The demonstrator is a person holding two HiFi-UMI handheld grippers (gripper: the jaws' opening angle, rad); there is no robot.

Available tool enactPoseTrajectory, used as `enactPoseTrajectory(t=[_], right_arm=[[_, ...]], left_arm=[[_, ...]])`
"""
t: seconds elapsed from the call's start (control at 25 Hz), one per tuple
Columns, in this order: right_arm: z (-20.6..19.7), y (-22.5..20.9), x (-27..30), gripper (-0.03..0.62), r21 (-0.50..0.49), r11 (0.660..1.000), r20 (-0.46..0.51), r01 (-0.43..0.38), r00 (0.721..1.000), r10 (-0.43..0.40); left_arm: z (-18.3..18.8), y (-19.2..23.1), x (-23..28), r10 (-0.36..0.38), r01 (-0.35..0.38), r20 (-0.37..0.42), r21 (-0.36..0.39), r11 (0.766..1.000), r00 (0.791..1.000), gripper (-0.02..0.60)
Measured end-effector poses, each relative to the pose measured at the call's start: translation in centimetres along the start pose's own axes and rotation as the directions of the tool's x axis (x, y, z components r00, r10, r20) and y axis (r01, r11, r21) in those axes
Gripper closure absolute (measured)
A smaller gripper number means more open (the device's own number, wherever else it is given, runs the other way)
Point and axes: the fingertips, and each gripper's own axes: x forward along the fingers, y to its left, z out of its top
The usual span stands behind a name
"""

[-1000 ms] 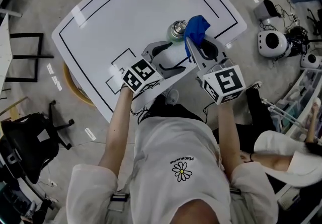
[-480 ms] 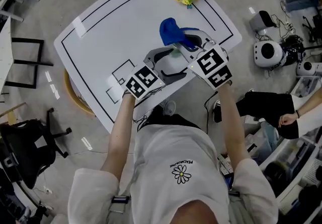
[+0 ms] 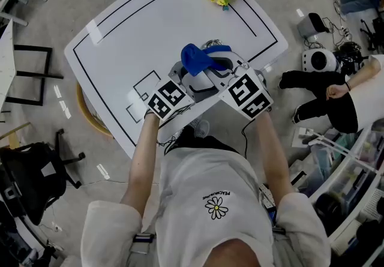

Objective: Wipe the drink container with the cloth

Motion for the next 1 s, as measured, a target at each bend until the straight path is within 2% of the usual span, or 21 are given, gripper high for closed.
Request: enactPoseTrajectory(t=[0.16, 0.28, 0.36, 0.44, 0.48, 0.56, 0.68, 0.8, 0.92, 1.0], right_arm=[[0.9, -0.4, -0.9, 0.551, 0.001, 1.0, 0.034, 0.009, 0.999, -0.009], [3.5, -2.6, -3.2, 0.551, 0.051, 0.995, 0.143, 0.091, 0.985, -0.097], [4.9, -4.2, -5.1, 0.551, 0.096, 0.982, 0.222, 0.161, 0.958, -0.179], [5.7, -5.3, -7.0, 0.551, 0.147, 0.963, 0.289, 0.225, 0.922, -0.259], [5.8, -5.7, -7.9, 0.551, 0.169, 0.951, 0.313, 0.258, 0.901, -0.299], [5.8, -6.1, -9.5, 0.551, 0.209, 0.924, 0.348, 0.321, 0.858, -0.377], [5.4, -5.8, -11.6, 0.551, 0.274, 0.88, 0.388, 0.388, 0.792, -0.47], [4.2, -5.0, -12.7, 0.551, 0.343, 0.84, 0.403, 0.42, 0.743, -0.535], [2.6, -4.0, -12.8, 0.551, 0.409, 0.812, 0.39, 0.415, 0.725, -0.567], [1.8, -3.7, -12.8, 0.551, 0.447, 0.798, 0.385, 0.404, 0.718, -0.579]], left_arm=[[1.0, 0.8, -1.0, 0.036, -0.035, 0.037, -0.011, 0.999, 0.999, 0.192], [3.5, 1.9, -2.7, 0.115, -0.116, 0.1, 0.004, 0.993, 0.988, 0.192], [5.9, 2.6, -4.2, 0.185, -0.188, 0.161, 0.009, 0.982, 0.97, 0.192], [8.2, 2.7, -5.6, 0.244, -0.251, 0.221, 0.006, 0.968, 0.944, 0.198], [9.3, 2.7, -6.4, 0.274, -0.285, 0.246, 0.01, 0.958, 0.93, 0.227], [11.1, 2.6, -7.8, 0.344, -0.365, 0.286, 0.02, 0.931, 0.894, 0.401], [12.7, 2.3, -9.3, 0.449, -0.486, 0.314, 0.049, 0.872, 0.837, 0.534], [13.0, 2.0, -10.3, 0.538, -0.575, 0.315, 0.032, 0.817, 0.782, 0.575], [12.8, 1.7, -10.8, 0.595, -0.627, 0.321, -0.004, 0.779, 0.737, 0.583], [13.4, 1.6, -11.1, 0.604, -0.644, 0.346, 0.0, 0.765, 0.718, 0.584]])
